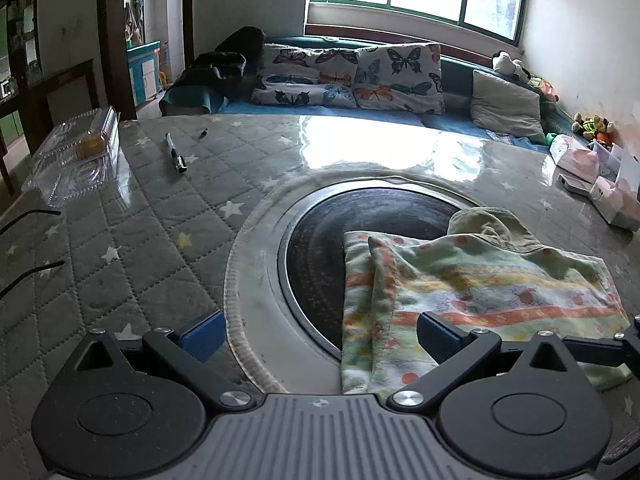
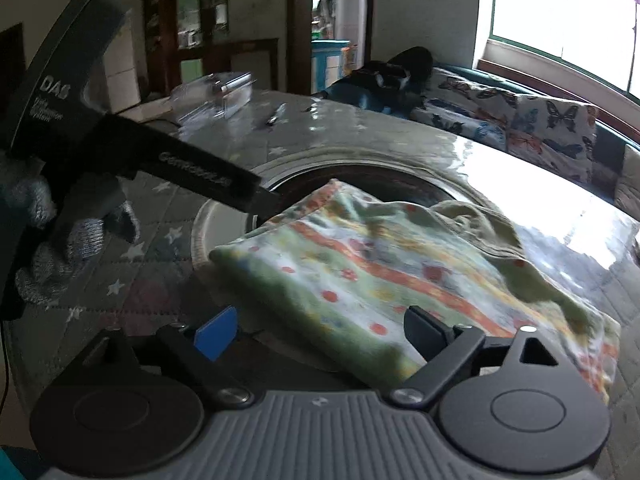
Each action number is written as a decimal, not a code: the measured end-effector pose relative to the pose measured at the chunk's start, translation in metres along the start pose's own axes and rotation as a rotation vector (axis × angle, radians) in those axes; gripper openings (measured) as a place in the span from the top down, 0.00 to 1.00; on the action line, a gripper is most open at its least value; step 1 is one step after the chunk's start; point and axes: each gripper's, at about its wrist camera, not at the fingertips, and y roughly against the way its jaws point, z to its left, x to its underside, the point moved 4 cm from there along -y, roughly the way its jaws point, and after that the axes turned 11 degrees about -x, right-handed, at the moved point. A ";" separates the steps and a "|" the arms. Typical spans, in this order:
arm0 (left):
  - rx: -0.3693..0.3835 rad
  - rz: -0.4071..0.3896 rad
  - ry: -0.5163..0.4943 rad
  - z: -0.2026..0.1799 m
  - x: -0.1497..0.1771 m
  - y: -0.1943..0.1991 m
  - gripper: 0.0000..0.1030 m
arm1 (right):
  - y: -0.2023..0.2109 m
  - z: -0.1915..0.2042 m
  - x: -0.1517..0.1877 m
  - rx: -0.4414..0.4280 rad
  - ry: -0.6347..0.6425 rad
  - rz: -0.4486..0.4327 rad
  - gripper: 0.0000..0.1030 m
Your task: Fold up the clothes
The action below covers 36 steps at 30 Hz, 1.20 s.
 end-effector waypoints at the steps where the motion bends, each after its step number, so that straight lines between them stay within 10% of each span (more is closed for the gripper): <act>1: 0.001 0.003 0.002 0.000 0.000 -0.001 0.00 | -0.003 0.003 -0.001 -0.004 0.017 0.004 0.18; 18: 0.025 0.054 0.081 0.020 -0.005 -0.014 0.00 | -0.030 0.037 -0.028 -0.120 0.152 0.015 0.53; 36: 0.025 0.072 0.086 0.016 -0.006 -0.019 0.00 | -0.040 0.036 -0.025 -0.091 0.175 0.035 0.54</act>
